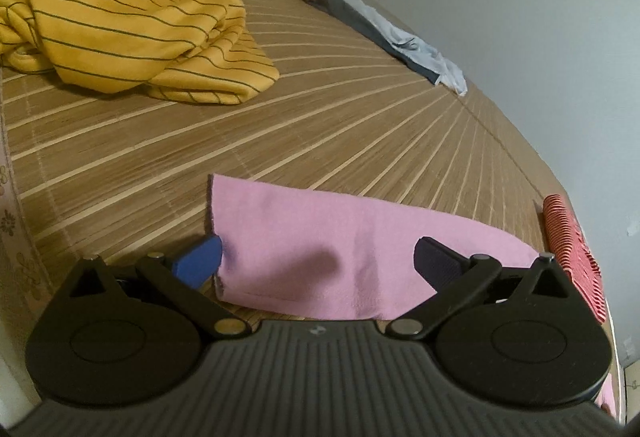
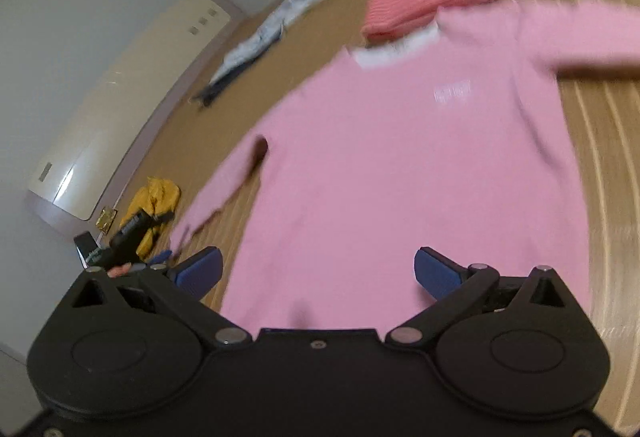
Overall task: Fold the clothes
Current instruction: 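Grasp the pink sleeve cuff with the left gripper and lift it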
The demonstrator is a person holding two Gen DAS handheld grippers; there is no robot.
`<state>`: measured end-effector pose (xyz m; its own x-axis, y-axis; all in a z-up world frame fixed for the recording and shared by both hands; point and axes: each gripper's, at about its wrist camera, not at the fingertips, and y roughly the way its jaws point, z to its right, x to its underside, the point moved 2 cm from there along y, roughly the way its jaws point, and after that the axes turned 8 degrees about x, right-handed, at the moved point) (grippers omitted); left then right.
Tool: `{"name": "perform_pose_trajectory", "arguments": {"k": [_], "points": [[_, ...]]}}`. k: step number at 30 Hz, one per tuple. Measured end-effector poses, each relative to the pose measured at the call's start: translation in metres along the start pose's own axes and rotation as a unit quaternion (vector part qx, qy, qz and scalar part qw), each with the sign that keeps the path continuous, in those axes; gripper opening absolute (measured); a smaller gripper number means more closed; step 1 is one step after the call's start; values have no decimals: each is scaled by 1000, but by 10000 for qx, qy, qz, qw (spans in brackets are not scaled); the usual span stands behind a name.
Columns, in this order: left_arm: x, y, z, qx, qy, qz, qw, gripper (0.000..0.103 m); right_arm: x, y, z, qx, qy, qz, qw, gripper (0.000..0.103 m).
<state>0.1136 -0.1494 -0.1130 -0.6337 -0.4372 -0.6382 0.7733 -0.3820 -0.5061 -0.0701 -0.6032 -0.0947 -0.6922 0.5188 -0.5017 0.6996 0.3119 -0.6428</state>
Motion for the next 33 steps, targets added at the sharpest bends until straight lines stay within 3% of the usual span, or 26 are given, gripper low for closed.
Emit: {"name": "perform_pose_trajectory", "arguments": {"k": [3,6,8,10,12,14,16,19,21,24,26,29,33], "points": [[0,-1,0,43,24,-17,10000,103,10,-2,-12,-229,-313,160,9991,102],[0,1,1,26,142,-54,9999,101,11,-9,-34,-308,-799,658,9942,102],[0,1,1,-54,249,-58,9997,94,7,-2,-47,-472,-857,1031,9898,102],[1,2,1,-157,350,-50,9993,80,9,-4,-45,-740,-553,1430,9854,102],[2,2,1,-231,428,-27,9988,76,9,-5,-46,-1055,-310,1646,9802,102],[2,3,2,-335,514,-5,9981,62,11,-9,-45,-1348,-295,1882,9724,102],[2,3,1,-476,608,-8,9970,30,18,-18,-49,-1490,-543,2404,9576,102],[1,3,0,-455,574,-13,9973,13,31,-27,-62,-1490,-1269,2959,9350,102],[0,0,5,-253,577,51,9980,10,39,-25,-73,-1395,-1800,2851,9311,102],[1,-12,29,21,948,249,9952,10,45,-19,-84,-1400,-2053,2584,9335,102],[2,-18,47,330,1111,349,9926,9,46,-16,-84,-1405,-1947,2491,9383,102],[10,-22,76,1072,1130,345,9872,9,41,-10,-78,-1566,-1612,2224,9487,102],[34,-18,127,1756,1596,105,9714,9,34,-10,-64,-1415,-1349,1998,9601,102]]}}
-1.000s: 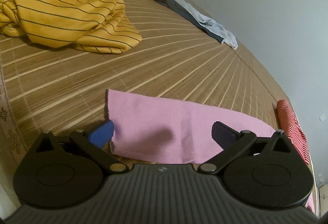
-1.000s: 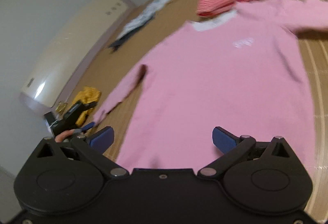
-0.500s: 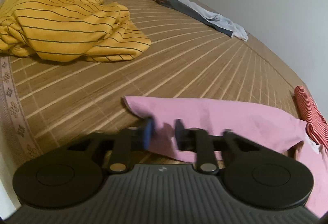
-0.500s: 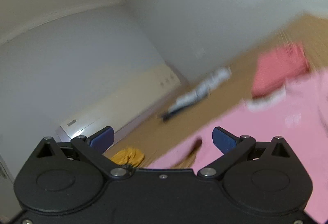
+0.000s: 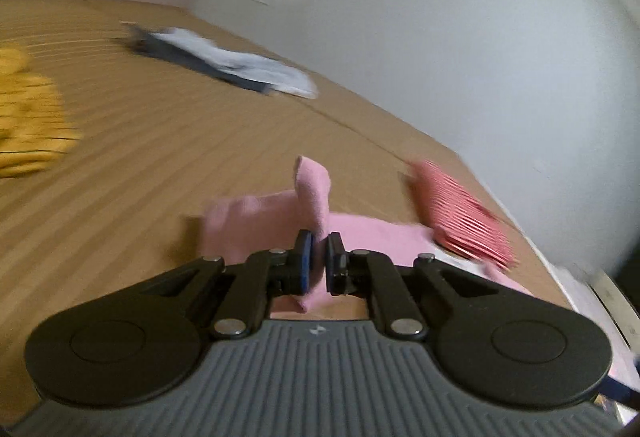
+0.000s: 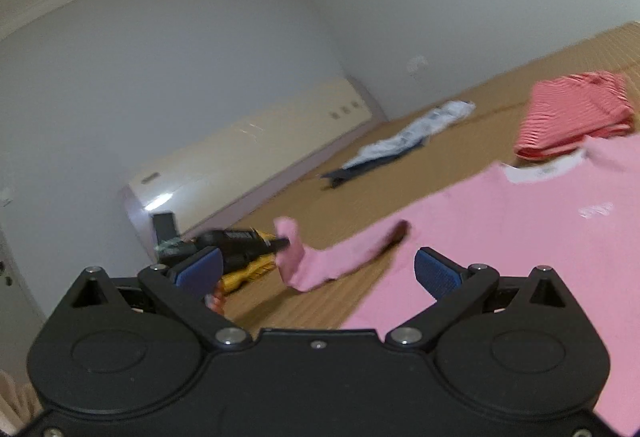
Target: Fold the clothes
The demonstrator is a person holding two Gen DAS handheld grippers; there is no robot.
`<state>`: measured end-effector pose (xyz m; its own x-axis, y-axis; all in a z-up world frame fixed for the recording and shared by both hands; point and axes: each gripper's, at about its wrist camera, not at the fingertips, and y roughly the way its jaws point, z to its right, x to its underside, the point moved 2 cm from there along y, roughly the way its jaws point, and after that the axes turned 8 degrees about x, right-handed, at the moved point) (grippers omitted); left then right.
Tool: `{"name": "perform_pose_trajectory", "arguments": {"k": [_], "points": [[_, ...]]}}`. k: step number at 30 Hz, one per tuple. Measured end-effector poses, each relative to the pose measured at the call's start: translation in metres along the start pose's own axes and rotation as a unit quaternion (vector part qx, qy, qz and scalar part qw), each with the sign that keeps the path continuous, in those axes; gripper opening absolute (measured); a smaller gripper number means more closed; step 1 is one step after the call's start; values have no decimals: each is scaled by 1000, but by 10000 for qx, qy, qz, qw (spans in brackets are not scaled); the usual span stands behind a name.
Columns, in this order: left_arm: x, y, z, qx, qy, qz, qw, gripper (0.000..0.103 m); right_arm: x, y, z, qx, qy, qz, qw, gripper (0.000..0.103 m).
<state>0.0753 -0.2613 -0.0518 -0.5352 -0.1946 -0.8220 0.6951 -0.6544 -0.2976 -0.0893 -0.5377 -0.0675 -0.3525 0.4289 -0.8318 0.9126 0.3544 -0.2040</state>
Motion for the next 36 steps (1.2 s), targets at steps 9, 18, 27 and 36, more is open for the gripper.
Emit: {"name": "perform_pose_trajectory", "arguments": {"k": [9,18,27,36], "points": [[54,41,98,1249,988,-879,9833,10,-10,-30,12,844,-381,267,9953,102],[59,30,106,1273,1406,-785,9787,57,-10,-36,27,1509,-403,294,9873,102],[9,-19,27,228,251,-2,9994,66,-9,14,13,1305,-298,-210,9908,102],[4,-26,23,195,194,-132,9995,74,3,112,41,902,1056,-1067,9845,95]]}}
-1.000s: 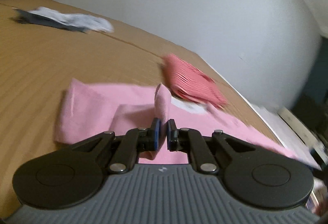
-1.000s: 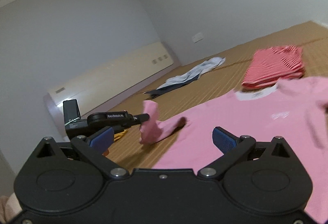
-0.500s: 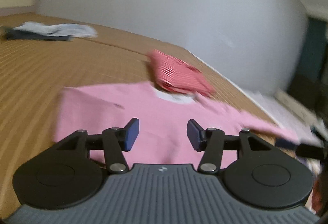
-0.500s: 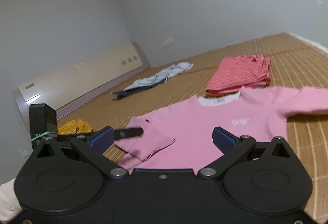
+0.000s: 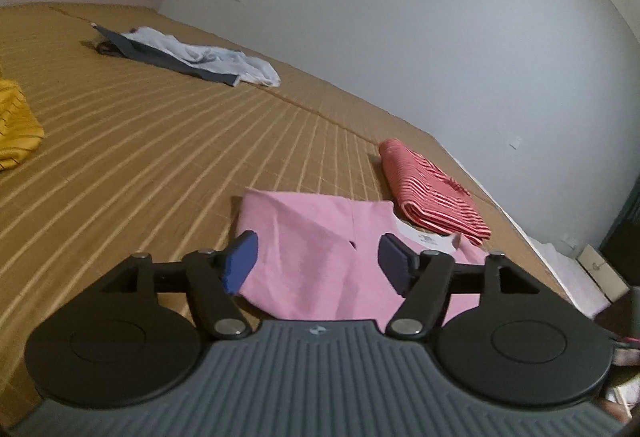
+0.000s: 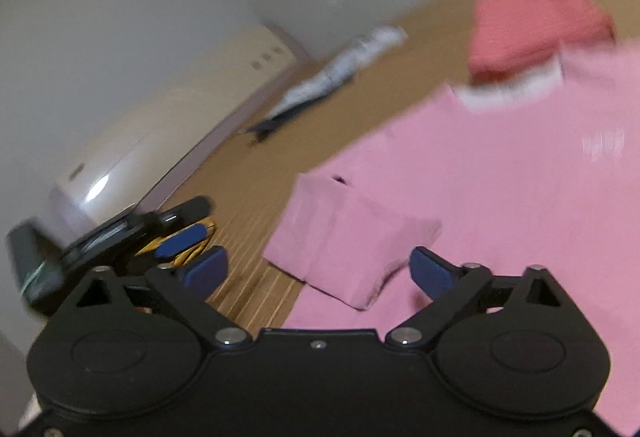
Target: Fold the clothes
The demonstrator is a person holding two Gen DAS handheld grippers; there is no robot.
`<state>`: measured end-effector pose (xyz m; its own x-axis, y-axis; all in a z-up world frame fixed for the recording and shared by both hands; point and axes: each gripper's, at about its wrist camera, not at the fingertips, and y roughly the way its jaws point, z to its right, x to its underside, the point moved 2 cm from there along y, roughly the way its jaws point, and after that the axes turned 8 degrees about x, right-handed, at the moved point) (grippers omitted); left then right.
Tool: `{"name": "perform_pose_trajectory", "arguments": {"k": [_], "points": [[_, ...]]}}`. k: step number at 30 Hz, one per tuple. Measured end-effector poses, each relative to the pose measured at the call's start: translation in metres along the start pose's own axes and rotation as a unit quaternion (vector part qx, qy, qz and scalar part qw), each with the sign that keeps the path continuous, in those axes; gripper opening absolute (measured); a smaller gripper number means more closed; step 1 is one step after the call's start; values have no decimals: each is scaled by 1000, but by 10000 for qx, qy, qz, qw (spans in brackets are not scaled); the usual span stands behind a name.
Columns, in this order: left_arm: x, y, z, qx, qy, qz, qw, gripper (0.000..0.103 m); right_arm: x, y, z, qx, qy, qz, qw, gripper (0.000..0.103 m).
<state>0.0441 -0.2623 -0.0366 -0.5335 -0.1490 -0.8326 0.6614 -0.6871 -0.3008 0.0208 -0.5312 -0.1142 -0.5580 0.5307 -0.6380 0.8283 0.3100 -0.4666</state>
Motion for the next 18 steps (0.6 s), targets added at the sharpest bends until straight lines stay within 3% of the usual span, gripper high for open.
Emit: {"name": "perform_pose_trajectory", "arguments": {"k": [5,10,13,14,18], "points": [[4,9,2,-11,-27,-50,10000,74,-3,27,27,-27,878,-274,9958,85],[4,10,-2,-41,-107,-96,9999,77,-7,37,29,197,727,-335,9966,57],[3,13,-6,-50,-98,-131,9999,83,-9,39,30,222,574,-293,9977,27],[3,13,-5,-46,-87,-140,9999,85,-9,40,30,161,516,-281,9981,9],[6,14,-3,49,-47,-139,9999,94,-12,30,31,-45,547,-134,9984,4]]}}
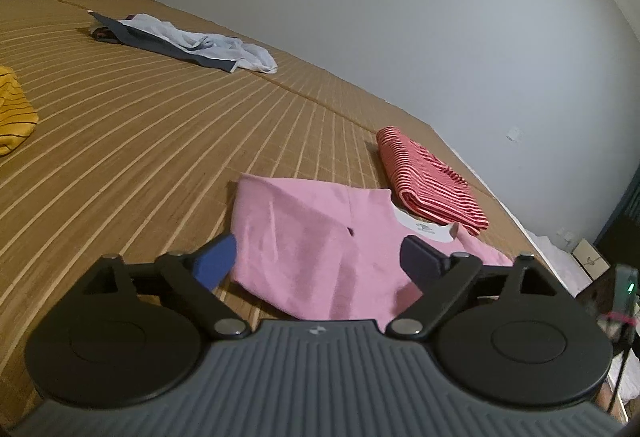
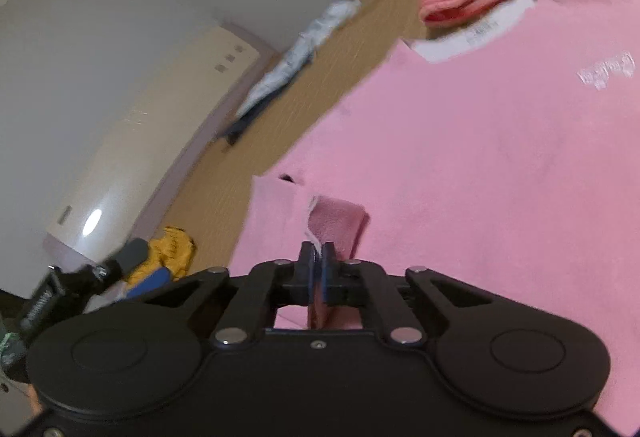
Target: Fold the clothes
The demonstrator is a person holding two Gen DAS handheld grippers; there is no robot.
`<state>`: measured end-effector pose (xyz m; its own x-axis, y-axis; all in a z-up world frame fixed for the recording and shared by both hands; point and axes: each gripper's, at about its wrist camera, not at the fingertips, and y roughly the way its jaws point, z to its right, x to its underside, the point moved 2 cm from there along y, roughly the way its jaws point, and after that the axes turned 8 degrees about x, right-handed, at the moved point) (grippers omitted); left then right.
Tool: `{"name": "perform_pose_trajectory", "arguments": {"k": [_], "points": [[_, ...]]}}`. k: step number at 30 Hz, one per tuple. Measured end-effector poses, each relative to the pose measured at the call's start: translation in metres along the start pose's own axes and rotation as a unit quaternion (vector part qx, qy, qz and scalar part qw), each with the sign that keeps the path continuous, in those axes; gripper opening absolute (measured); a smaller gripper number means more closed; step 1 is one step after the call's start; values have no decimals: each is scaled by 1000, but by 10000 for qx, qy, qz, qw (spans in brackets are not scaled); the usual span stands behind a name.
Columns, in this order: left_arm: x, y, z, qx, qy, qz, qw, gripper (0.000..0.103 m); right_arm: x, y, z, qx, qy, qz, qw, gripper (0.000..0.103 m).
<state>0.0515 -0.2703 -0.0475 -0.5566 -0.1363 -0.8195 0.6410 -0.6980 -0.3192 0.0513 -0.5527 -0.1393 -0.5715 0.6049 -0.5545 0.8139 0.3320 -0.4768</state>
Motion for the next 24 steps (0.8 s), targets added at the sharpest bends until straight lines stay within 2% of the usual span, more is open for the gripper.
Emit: {"name": "perform_pose_trajectory", "arguments": {"k": [6,9,15,20,22,24], "points": [[6,11,3,75,124,-15,9999,103,-33,-21,-11,-371,-132,391,9985,3],[8,16,3,170,42,-54,9998,103,-56,-32,-16,-542,-151,587,9967,3],[12,26,9,262,252,-316,9988,103,-104,-55,-20,-584,-294,1062,9922,3],[18,36,17,332,519,-591,9963,103,-142,-78,-9,-263,-474,1537,9866,3],[20,39,19,347,561,-645,9957,103,-143,-72,-1,-106,-548,1335,9895,4],[22,41,21,325,568,-674,9956,103,-138,-61,6,51,-643,1032,9926,10]]}}
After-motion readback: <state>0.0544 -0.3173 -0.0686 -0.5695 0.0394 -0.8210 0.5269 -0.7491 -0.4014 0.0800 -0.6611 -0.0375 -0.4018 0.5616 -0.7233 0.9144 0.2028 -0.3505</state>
